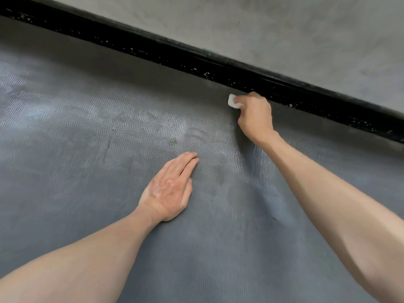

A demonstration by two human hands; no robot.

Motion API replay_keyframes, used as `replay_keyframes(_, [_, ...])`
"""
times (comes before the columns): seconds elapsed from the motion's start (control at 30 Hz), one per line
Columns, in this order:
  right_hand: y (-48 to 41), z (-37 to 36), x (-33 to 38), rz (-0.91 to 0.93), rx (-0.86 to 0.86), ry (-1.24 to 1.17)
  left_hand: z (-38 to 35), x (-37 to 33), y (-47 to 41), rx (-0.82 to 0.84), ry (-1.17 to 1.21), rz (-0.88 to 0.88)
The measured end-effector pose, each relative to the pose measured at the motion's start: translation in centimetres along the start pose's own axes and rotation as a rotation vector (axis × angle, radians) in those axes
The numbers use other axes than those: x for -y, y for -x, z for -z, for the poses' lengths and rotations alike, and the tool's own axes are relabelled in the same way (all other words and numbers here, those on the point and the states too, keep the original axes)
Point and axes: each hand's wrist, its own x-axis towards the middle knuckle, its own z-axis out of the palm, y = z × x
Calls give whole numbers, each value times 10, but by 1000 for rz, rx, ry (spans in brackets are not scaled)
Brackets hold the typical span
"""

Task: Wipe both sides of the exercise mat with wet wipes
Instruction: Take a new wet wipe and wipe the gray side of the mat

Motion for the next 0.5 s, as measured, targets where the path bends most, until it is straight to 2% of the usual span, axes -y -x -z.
replay_keyframes(0.13, [66,-3,3,157,-17,-44,-1,1,0,-7,5,-3])
replay_keyframes(0.23, [108,3,-4,288,63,-70,0,-1,1,1,5,5])
replay_keyframes(0.3, [96,2,-7,257,88,-50,-1,-1,1,4,4,0])
replay_keyframes(0.4, [74,-3,6,74,-8,-56,0,0,1,7,2,5])
replay_keyframes(0.43, [80,-5,12,57,-35,-68,0,1,1,6,0,4])
replay_keyframes(0.5, [112,-7,19,140,-41,-75,-1,1,0,5,6,2])
